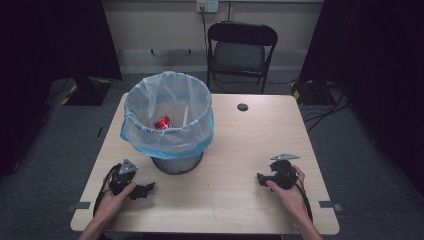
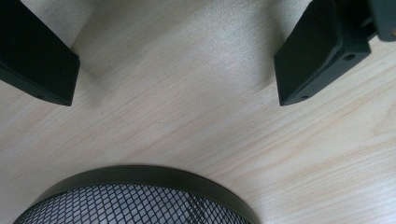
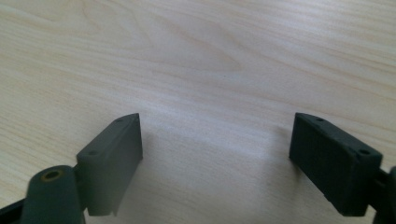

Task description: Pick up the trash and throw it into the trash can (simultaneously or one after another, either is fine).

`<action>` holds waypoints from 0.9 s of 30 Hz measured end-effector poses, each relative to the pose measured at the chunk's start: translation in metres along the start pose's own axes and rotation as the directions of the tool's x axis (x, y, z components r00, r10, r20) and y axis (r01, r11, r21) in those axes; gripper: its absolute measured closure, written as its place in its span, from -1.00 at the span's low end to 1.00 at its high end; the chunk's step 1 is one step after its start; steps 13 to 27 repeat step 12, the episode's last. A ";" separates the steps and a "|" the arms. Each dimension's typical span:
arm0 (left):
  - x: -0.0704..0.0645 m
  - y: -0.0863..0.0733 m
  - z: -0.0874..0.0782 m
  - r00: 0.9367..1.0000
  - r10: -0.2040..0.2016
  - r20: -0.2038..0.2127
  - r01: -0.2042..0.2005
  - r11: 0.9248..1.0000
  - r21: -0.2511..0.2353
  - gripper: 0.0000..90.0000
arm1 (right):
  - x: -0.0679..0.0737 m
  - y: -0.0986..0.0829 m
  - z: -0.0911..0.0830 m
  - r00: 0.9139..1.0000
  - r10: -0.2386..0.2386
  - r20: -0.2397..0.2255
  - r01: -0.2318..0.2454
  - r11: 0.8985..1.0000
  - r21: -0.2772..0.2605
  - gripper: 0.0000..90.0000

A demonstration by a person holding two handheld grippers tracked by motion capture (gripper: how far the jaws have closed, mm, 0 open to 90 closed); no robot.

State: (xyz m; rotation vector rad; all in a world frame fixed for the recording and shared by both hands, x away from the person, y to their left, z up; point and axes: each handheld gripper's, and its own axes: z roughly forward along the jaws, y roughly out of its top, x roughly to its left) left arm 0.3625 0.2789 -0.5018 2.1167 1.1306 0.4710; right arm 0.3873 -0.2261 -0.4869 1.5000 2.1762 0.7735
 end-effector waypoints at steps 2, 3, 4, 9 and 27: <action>0.000 0.000 0.000 1.000 0.002 0.000 -0.002 1.000 0.002 -1.00 | 0.003 -0.002 0.001 1.000 0.000 0.008 0.000 1.000 -0.016 -0.66; 0.000 0.000 0.000 1.000 -0.001 0.000 0.001 1.000 0.000 -1.00 | 0.003 -0.002 0.001 1.000 0.000 0.013 0.000 1.000 -0.021 -0.66; 0.000 0.000 0.000 1.000 0.003 -0.001 -0.003 1.000 0.002 -1.00 | 0.003 -0.003 0.001 1.000 0.000 0.017 0.001 1.000 -0.029 -0.67; 0.000 0.000 0.000 1.000 0.005 -0.001 -0.005 1.000 0.003 -1.00 | 0.002 -0.012 0.002 1.000 -0.009 0.008 0.009 0.996 -0.093 -0.71; 0.000 0.000 0.000 1.000 0.000 0.000 0.000 1.000 0.000 -1.00 | 0.001 -0.017 0.003 1.000 -0.011 0.004 0.011 0.990 -0.139 -0.71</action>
